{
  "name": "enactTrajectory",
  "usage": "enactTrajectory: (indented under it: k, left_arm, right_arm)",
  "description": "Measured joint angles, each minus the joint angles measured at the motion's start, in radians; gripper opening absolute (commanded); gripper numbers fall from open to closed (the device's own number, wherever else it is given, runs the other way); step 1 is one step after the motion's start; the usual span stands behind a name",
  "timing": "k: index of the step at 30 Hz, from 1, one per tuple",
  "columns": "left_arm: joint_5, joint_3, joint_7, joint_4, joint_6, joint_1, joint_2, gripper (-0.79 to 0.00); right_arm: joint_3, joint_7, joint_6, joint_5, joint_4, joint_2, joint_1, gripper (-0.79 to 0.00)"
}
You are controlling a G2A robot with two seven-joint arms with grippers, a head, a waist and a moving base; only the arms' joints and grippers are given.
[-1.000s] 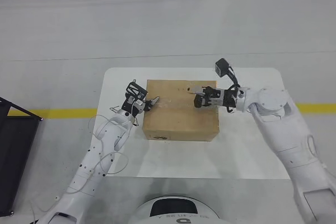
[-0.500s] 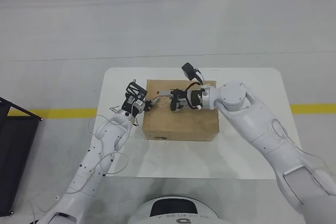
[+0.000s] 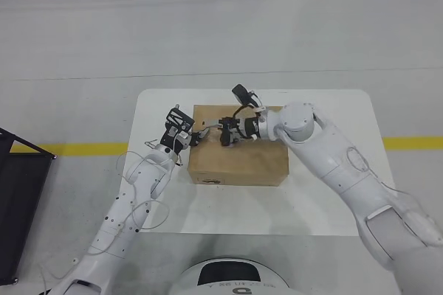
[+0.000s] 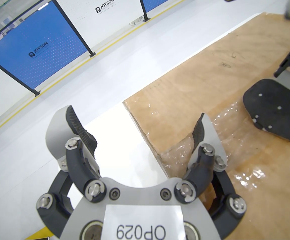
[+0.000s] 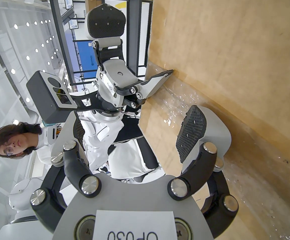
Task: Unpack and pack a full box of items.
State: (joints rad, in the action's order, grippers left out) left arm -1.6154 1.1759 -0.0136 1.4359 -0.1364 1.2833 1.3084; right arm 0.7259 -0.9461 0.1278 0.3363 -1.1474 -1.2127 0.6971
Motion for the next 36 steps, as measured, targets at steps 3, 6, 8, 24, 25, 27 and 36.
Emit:
enactTrajectory:
  k: [3, 6, 8, 24, 25, 27, 36]
  left_arm:
    - [0.000, 0.000, 0.000, 0.000, 0.000, 0.000, 0.000, 0.000]
    - [0.000, 0.000, 0.000, 0.000, 0.000, 0.000, 0.000, 0.000]
    - [0.000, 0.000, 0.000, 0.000, 0.000, 0.000, 0.000, 0.000]
    - [0.000, 0.000, 0.000, 0.000, 0.000, 0.000, 0.000, 0.000]
    - [0.000, 0.000, 0.000, 0.000, 0.000, 0.000, 0.000, 0.000]
    - [0.000, 0.000, 0.000, 0.000, 0.000, 0.000, 0.000, 0.000]
    - [0.000, 0.000, 0.000, 0.000, 0.000, 0.000, 0.000, 0.000]
  right_arm:
    - [0.035, -0.012, -0.013, -0.005, 0.002, 0.013, 0.018, 0.000]
    - [0.083, -0.011, -0.006, -0.021, -0.023, 0.034, 0.056, 0.000]
    - [0.112, -0.004, 0.023, -0.044, -0.046, 0.049, 0.083, 0.000]
    - [0.365, -0.019, 0.140, -0.118, -0.189, 0.144, 0.266, 0.000]
    - [0.382, -0.015, 0.147, -0.120, -0.197, 0.149, 0.278, 0.000]
    - [0.420, -0.001, 0.161, -0.123, -0.216, 0.159, 0.305, 0.000]
    - [0.531, 0.030, 0.201, -0.123, -0.280, 0.186, 0.387, 0.000]
